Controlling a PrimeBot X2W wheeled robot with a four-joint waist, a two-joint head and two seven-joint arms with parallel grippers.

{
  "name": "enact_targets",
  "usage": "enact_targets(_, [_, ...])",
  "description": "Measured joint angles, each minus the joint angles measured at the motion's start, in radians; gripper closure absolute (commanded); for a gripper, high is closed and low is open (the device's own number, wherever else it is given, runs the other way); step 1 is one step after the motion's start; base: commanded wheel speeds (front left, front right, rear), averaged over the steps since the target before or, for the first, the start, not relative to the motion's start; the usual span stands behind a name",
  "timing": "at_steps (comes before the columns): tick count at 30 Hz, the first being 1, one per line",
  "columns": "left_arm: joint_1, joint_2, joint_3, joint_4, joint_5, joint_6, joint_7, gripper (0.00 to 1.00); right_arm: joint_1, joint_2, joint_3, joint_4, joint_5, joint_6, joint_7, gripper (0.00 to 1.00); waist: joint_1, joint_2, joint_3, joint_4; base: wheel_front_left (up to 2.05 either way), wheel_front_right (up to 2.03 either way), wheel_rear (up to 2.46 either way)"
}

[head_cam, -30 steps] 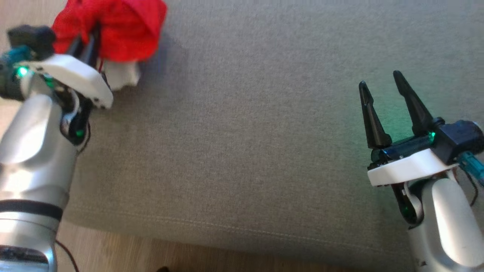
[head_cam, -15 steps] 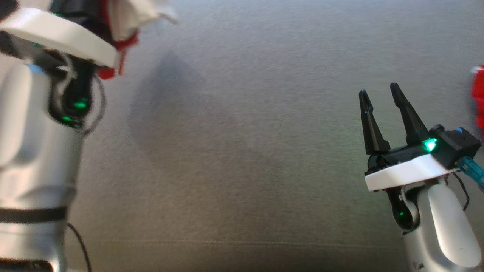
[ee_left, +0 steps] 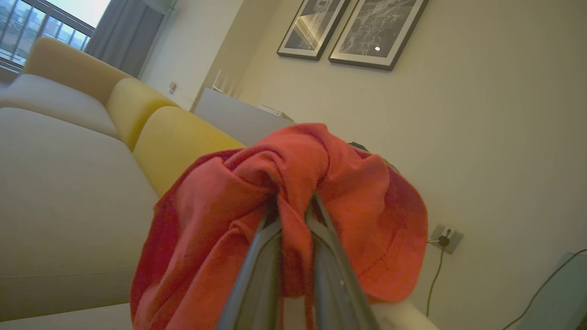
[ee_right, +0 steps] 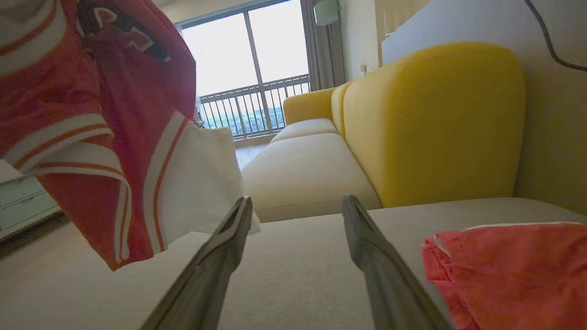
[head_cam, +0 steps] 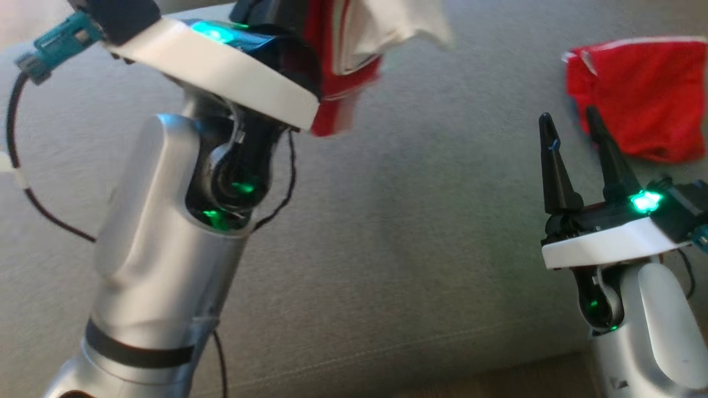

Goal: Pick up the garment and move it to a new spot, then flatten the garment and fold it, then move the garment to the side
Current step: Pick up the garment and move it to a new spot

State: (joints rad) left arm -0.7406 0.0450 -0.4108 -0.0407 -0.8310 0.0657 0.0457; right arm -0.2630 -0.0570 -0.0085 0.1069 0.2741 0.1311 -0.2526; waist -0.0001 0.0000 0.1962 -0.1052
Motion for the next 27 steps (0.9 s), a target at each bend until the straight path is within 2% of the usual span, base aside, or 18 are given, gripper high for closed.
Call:
enact_targets(5, [0.000, -0.012, -0.011, 0.008, -0.128, 0.057, -0.089, 1.00, -0.023, 0.000, -0.009, -0.002, 0.014, 0.000, 0.000, 0.00, 0.0001, 0.0000, 0.032, -0.058, 0.00, 0.00, 0.00])
enact_targets(8, [0.021, -0.009, 0.022, 0.127, -0.182, 0.102, -0.096, 1.00, -0.028, 0.000, 0.002, -0.005, 0.032, 0.000, 0.000, 0.00, 0.0001, 0.0000, 0.048, -0.078, 0.00, 0.00, 0.00])
enact_targets(9, [0.041, -0.001, 0.034, 0.176, -0.183, 0.103, -0.097, 1.00, -0.030, 0.000, 0.010, -0.005, 0.033, 0.000, 0.000, 0.00, 0.0001, 0.0000, 0.054, -0.082, 0.00, 0.00, 0.00])
enact_targets(12, [0.111, 0.073, 0.044, 0.320, -0.166, 0.096, -0.100, 1.00, -0.032, 0.001, 0.014, -0.005, 0.032, 0.000, 0.000, 0.00, 0.0002, 0.0000, 0.068, -0.083, 0.00, 0.00, 0.00])
enact_targets(16, [0.166, 0.132, 0.052, 0.457, -0.150, 0.061, -0.109, 1.00, -0.033, 0.001, 0.009, -0.005, 0.031, 0.000, 0.000, 0.00, 0.0002, 0.0000, 0.077, -0.065, 0.00, 0.00, 0.00])
enact_targets(17, [0.168, 0.137, 0.050, 0.485, -0.149, 0.052, -0.109, 0.73, -0.033, 0.001, 0.010, -0.005, 0.025, 0.000, 0.000, 0.00, 0.0002, 0.0000, 0.078, -0.060, 0.00, 0.00, 0.00])
enact_targets(18, [0.168, 0.137, 0.050, 0.485, -0.149, 0.052, -0.109, 0.27, -0.033, 0.001, 0.010, -0.005, 0.025, 0.000, 0.000, 0.00, 0.0002, 0.0000, 0.078, -0.060, 0.00, 0.00, 0.00])
enact_targets(19, [0.167, 0.141, 0.049, 0.508, -0.146, 0.048, -0.111, 0.00, -0.033, 0.001, 0.010, -0.004, 0.021, 0.000, 0.000, 0.00, 0.0002, 0.0000, 0.078, -0.053, 0.00, 0.00, 0.00])
enact_targets(23, [0.167, 0.161, 0.065, 0.602, -0.107, 0.049, -0.201, 0.00, -0.033, 0.001, 0.010, 0.003, -0.004, 0.000, 0.000, 0.00, 0.0002, 0.0000, 0.072, -0.014, 0.00, 0.00, 0.00])
enact_targets(27, [0.168, 0.173, 0.079, 0.619, -0.081, 0.038, -0.268, 0.00, -0.033, 0.001, 0.011, 0.011, -0.028, 0.000, 0.000, 0.00, 0.0002, 0.0000, 0.053, 0.025, 0.00, 0.00, 0.00])
